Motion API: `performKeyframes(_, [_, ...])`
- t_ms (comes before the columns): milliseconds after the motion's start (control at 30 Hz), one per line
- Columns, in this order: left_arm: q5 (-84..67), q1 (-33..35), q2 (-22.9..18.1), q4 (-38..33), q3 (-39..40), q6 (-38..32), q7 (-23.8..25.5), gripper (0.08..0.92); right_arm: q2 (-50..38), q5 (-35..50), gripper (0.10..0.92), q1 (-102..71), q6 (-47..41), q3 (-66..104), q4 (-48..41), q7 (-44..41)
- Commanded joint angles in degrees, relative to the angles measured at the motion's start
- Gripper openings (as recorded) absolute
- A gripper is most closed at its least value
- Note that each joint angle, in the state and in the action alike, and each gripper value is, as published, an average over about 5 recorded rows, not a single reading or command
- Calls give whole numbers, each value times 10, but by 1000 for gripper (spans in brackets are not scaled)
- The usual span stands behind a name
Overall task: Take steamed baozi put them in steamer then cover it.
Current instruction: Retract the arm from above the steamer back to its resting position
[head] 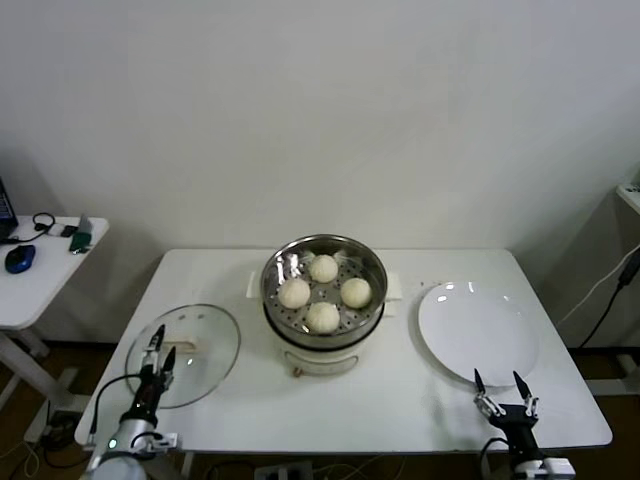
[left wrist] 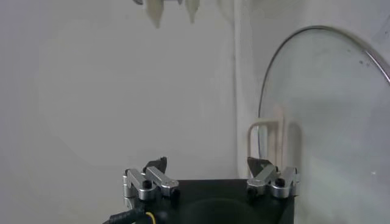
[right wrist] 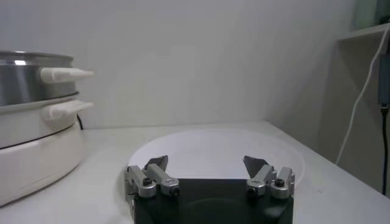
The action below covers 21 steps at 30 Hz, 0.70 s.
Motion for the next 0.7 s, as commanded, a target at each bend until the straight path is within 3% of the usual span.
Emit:
performKeyframes(33, [23,-39,1,51,6,-2,-2,823,6,-2,823,-3,2,2,2,1])
performKeyframes(500, [9,-75,8,81,13,10,-2,823,13,-12,823,-5,2,7,6,2])
performKeyframes(700, [9,-75,4,89,19,11,-4,706,15,-15,823,-5,3,7,6,2])
